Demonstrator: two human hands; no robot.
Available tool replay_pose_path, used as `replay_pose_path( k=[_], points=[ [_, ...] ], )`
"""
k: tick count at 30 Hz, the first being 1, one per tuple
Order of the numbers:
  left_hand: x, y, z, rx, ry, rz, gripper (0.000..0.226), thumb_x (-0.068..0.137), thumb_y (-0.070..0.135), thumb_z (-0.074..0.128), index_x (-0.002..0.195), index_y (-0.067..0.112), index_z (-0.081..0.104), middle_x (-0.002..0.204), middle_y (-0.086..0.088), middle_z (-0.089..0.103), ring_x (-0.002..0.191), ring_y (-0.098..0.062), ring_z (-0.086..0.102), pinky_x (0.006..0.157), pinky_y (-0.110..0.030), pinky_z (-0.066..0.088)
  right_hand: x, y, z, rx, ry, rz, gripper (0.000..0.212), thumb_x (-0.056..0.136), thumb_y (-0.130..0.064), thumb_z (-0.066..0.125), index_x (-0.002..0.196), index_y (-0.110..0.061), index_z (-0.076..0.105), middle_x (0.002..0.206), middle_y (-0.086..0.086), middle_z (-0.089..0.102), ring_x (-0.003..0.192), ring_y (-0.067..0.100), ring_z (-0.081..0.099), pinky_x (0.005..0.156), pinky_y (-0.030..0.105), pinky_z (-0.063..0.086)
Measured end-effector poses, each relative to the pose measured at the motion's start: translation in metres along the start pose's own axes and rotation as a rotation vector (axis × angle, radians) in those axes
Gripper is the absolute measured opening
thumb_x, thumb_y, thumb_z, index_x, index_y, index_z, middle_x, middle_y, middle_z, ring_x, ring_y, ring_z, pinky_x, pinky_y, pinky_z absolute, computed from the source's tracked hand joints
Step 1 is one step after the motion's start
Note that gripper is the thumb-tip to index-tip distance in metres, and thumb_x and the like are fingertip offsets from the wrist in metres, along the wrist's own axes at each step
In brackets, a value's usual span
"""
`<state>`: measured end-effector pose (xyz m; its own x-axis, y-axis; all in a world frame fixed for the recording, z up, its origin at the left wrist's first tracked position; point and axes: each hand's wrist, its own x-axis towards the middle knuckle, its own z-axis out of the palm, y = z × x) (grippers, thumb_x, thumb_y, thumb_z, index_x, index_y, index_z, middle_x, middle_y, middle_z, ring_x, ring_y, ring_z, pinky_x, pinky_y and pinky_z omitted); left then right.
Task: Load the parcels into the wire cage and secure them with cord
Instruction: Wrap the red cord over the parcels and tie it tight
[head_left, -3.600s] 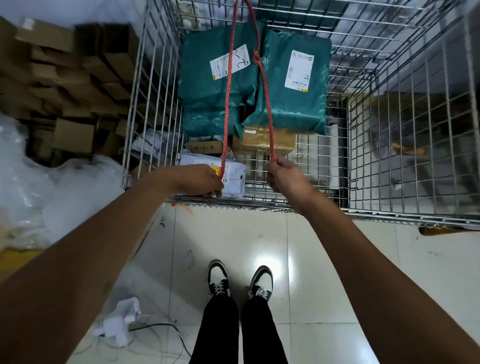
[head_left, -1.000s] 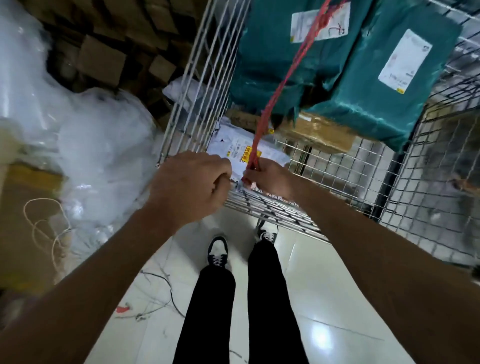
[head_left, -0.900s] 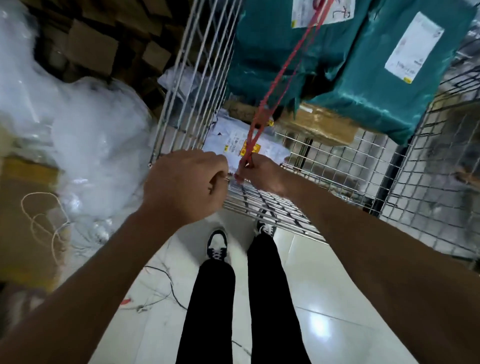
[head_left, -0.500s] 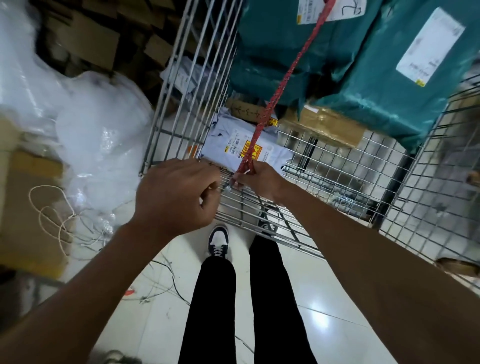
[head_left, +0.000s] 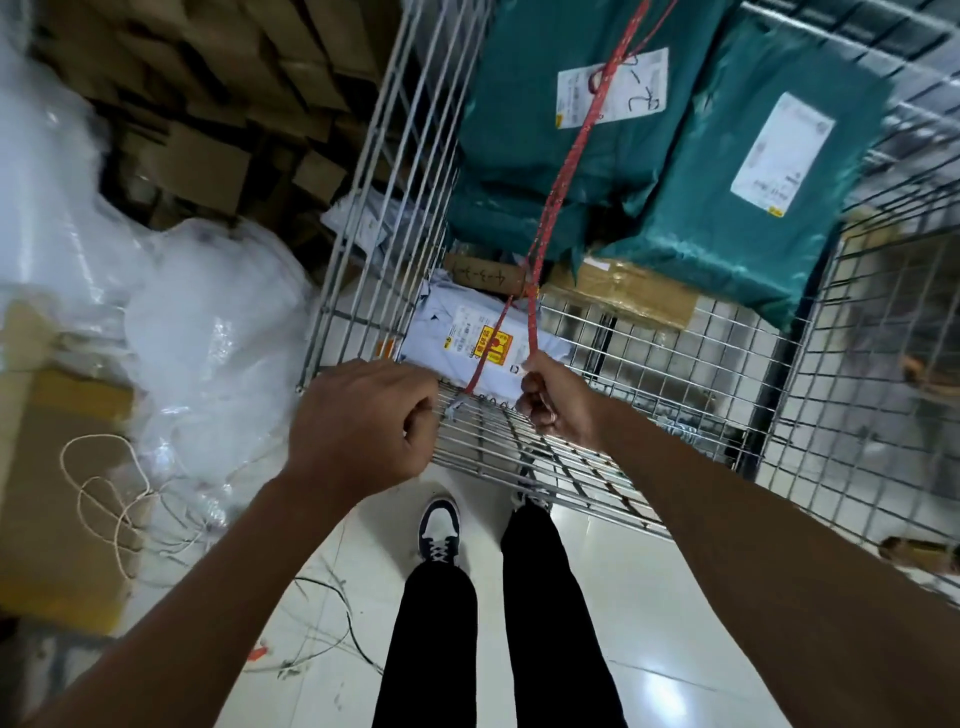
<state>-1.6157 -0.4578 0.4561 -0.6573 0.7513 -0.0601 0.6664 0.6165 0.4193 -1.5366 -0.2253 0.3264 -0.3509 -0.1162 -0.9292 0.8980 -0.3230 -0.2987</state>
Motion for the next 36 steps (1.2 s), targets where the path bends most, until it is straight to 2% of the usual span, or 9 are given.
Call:
replay_pose_path(
  k=[3,7,9,12,15,21,29,33,36],
  points=[
    [0.001,-0.001,-0.002,0.007,-0.024,-0.006,0.008,0.072,0.016,0.054,0.066,0.020,0.058,0.058,0.006,0.051,0.053,-0.019,0.043,0.051,-0.027,0.026,-0.021,0.010,-0.015,-0.081,0.087,-0.016,0.039,0.097,-0.037,0.040,0.060,-0.024,0.037,0.063,0.007,0.053,0.044,0.016,0.033,0.049,0.028,0.023],
    [0.002,0.001,-0.005,0.043,-0.049,-0.038,0.011,0.074,0.020,0.050,0.067,0.020,0.059,0.056,0.006,0.054,0.049,-0.019,0.047,0.051,-0.024,0.024,-0.062,0.029,-0.042,-0.135,0.139,-0.059,0.039,0.100,-0.030,0.041,0.064,-0.019,0.050,0.071,0.013,0.067,0.057,0.022,0.060,0.054,0.025,0.044],
    [0.004,0.000,-0.006,0.067,-0.056,-0.046,0.016,0.077,0.023,0.046,0.067,0.019,0.058,0.056,0.004,0.054,0.049,-0.021,0.048,0.049,-0.025,0.026,-0.086,0.035,-0.053,-0.154,0.145,-0.098,0.041,0.103,-0.032,0.045,0.069,-0.016,0.059,0.075,0.009,0.067,0.072,0.019,0.064,0.064,0.028,0.048],
    [0.003,0.001,-0.007,0.108,-0.053,-0.034,0.021,0.080,0.025,0.042,0.068,0.018,0.058,0.057,0.003,0.055,0.048,-0.022,0.048,0.048,-0.025,0.024,-0.118,0.047,-0.066,-0.500,0.234,-0.174,0.047,0.108,-0.038,0.042,0.086,-0.014,0.076,0.096,-0.007,0.070,0.094,0.014,0.062,0.085,0.028,0.046],
    [0.000,-0.001,-0.006,0.091,-0.053,-0.031,0.025,0.081,0.027,0.041,0.072,0.019,0.063,0.060,0.003,0.060,0.049,-0.021,0.052,0.046,-0.024,0.035,-0.144,0.060,-0.085,-0.532,0.291,-0.233,0.033,0.106,-0.037,0.047,0.096,-0.023,0.075,0.081,-0.025,0.066,0.077,-0.005,0.058,0.064,0.011,0.041],
    [0.000,-0.006,0.002,0.180,-0.052,-0.037,0.022,0.084,0.029,0.043,0.072,0.022,0.060,0.061,0.006,0.061,0.049,-0.015,0.051,0.047,-0.023,0.035,-0.169,0.072,-0.117,-0.437,0.282,-0.331,0.015,0.089,-0.017,0.078,0.074,-0.014,0.077,0.070,-0.004,0.072,0.068,0.011,0.066,0.065,0.024,0.054],
    [0.001,-0.003,0.004,0.207,-0.057,-0.034,0.031,0.085,0.030,0.036,0.079,0.021,0.065,0.066,0.001,0.064,0.056,-0.024,0.056,0.050,-0.029,0.041,-0.165,0.083,-0.140,-0.375,0.144,-0.241,0.021,0.084,-0.018,0.082,0.105,-0.014,0.080,0.102,-0.009,0.079,0.092,0.002,0.074,0.072,0.009,0.053],
    [0.001,-0.001,0.003,0.208,-0.098,-0.050,0.028,0.085,0.031,0.037,0.076,0.022,0.062,0.061,0.003,0.059,0.054,-0.020,0.054,0.051,-0.029,0.043,-0.152,0.084,-0.139,-0.485,0.107,-0.196,0.028,0.077,-0.043,0.085,0.100,-0.027,0.081,0.108,-0.008,0.078,0.102,0.009,0.070,0.092,0.024,0.053],
    [0.001,-0.001,0.004,0.207,-0.089,-0.054,0.028,0.084,0.032,0.036,0.073,0.022,0.060,0.058,0.004,0.056,0.052,-0.019,0.052,0.049,-0.029,0.042,-0.139,0.086,-0.144,-0.496,0.163,-0.149,0.022,0.077,-0.039,0.085,0.097,-0.032,0.081,0.097,0.000,0.077,0.080,0.016,0.061,0.074,0.030,0.046]
  ],
)
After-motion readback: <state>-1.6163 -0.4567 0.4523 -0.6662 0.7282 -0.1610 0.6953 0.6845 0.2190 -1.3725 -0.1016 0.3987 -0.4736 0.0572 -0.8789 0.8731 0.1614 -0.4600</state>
